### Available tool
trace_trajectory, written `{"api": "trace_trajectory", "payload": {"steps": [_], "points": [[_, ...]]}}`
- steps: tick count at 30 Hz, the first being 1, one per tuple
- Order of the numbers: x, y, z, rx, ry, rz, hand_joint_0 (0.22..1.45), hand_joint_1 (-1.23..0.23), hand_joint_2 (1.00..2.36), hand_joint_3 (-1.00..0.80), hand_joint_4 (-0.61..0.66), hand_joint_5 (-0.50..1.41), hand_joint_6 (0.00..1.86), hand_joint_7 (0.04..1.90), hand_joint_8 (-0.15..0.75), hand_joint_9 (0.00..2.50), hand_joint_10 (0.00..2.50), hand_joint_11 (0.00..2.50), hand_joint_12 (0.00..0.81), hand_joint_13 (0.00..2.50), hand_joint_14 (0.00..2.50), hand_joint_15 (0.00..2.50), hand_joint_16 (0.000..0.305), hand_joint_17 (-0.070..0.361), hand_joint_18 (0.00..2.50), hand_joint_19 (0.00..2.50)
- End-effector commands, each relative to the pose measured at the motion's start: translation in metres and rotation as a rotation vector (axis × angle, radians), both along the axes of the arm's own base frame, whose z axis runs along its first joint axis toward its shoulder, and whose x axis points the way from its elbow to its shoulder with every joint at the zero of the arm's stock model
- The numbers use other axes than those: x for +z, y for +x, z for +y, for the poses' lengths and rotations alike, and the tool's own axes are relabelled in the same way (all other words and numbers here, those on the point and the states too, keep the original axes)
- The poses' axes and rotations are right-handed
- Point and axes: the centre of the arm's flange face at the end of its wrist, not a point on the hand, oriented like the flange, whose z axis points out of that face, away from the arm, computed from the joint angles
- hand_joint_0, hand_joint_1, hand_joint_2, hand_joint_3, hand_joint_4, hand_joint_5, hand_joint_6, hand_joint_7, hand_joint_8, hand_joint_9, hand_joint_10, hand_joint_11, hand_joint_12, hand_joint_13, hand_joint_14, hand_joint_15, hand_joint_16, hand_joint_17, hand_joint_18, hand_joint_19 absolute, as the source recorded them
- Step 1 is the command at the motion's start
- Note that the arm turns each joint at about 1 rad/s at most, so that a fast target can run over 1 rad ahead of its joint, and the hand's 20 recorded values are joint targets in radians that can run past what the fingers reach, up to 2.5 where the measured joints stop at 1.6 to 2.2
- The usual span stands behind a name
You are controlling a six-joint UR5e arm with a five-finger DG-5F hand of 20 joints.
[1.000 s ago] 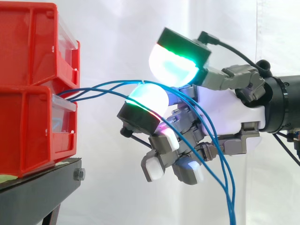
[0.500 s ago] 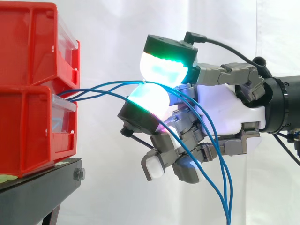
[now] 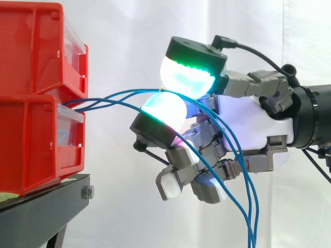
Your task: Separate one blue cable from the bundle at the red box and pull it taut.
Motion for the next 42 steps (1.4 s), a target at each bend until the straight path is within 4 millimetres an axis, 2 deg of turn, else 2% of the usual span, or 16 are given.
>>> {"api": "trace_trajectory", "payload": {"steps": [1, 10, 16, 26, 38, 40, 42], "points": [[-0.0037, -0.0017, -0.0003, -0.002, 0.002, 0.010, 0.70, -0.90, 1.01, -0.36, -0.05, -0.18, 0.86, 1.21, 0.318, 0.84, 0.03, 0.87, 0.377, 0.71, 0.02, 0.57, 0.048, 0.108, 0.81, 0.92], [-0.0064, -0.0039, -0.0012, -0.006, 0.092, 0.026, 0.71, -0.90, 1.01, -0.43, -0.03, -0.19, 0.87, 1.17, 0.315, 0.83, 0.03, 0.87, 0.374, 0.71, 0.02, 0.57, 0.048, 0.107, 0.81, 0.90], [-0.0086, -0.0044, -0.0012, -0.006, 0.096, 0.032, 0.73, -0.89, 1.00, -0.45, -0.07, -0.19, 0.86, 1.17, 0.313, 0.84, 0.03, 0.86, 0.374, 0.71, 0.02, 0.57, 0.047, 0.107, 0.81, 0.90], [-0.0078, -0.0040, 0.0000, -0.006, 0.114, 0.032, 0.74, -0.92, 1.01, -0.37, -0.10, -0.19, 0.87, 1.36, 0.312, 0.84, 0.03, 0.86, 0.370, 0.71, 0.02, 0.57, 0.047, 0.106, 0.81, 0.90], [-0.0078, -0.0039, 0.0013, -0.003, 0.114, 0.032, 0.65, -0.83, 1.01, -0.32, -0.09, -0.19, 0.87, 1.40, 0.313, 0.87, 0.03, 0.83, 0.355, 0.69, 0.02, 0.57, 0.046, 0.104, 0.80, 0.95], [-0.0078, -0.0039, 0.0013, -0.003, 0.114, 0.032, 0.63, -0.78, 1.01, -0.31, -0.07, -0.19, 0.86, 1.30, 0.309, 0.87, 0.03, 0.84, 0.353, 0.68, 0.02, 0.57, 0.046, 0.103, 0.78, 0.97], [-0.0078, -0.0039, 0.0013, -0.003, 0.114, 0.032, 0.62, -0.76, 1.01, -0.30, -0.05, -0.18, 0.85, 1.30, 0.312, 0.86, 0.03, 0.83, 0.350, 0.67, 0.02, 0.57, 0.046, 0.103, 0.77, 0.97]]}}
